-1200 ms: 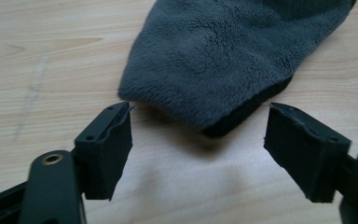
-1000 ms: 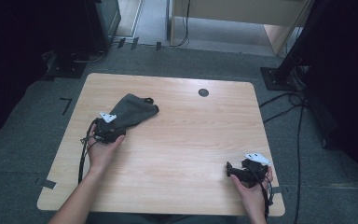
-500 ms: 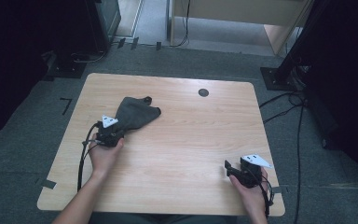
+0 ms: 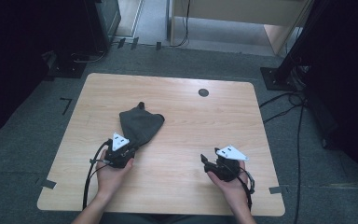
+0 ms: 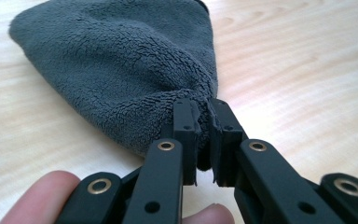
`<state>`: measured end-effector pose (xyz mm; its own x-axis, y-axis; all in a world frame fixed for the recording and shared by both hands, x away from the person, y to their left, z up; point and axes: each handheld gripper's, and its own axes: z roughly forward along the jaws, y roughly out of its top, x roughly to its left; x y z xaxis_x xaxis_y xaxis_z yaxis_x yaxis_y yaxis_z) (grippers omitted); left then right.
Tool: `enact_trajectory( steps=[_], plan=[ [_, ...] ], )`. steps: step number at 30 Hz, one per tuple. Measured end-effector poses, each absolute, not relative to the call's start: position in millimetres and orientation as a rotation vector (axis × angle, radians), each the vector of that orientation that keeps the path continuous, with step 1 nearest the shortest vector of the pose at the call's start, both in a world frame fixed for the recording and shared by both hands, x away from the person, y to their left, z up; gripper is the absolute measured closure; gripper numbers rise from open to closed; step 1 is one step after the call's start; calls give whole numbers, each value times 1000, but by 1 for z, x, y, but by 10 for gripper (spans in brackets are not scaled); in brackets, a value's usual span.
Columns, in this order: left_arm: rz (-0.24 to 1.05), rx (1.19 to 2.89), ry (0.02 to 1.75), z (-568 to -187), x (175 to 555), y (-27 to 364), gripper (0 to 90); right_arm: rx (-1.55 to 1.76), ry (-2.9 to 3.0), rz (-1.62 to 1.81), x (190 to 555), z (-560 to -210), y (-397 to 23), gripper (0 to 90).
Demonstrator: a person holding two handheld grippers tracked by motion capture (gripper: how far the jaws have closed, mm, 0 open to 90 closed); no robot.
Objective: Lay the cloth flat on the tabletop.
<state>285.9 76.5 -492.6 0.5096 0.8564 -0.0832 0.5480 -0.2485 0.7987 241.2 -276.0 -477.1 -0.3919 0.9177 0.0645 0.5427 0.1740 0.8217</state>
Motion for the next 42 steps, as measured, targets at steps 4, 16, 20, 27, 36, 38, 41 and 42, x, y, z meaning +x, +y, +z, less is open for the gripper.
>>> enact_trajectory(
  steps=[4,16,20,27,36,38,41,42],
  plan=[
    [448,1946,1112,-493,272,75,837,1341,2031,1134,253,-474,-254,389],
    [384,1991,1020,-497,241,70,835,1313,2124,1142,306,-485,-190,486],
    [380,1996,1002,-498,237,72,835,1349,2140,1192,327,-493,-179,493],
    [383,1992,991,-500,236,74,832,1466,2175,1249,356,-510,-170,451],
    [404,1987,1000,-499,234,70,827,1377,2268,1125,353,-511,-166,831],
    [377,1969,1006,-497,233,66,827,1357,2250,1169,347,-504,-172,857],
    [371,1971,991,-496,231,58,828,1323,2219,1192,333,-494,-186,862],
    [366,1981,959,-494,229,46,828,1314,2202,1189,328,-491,-192,863]
  ],
)
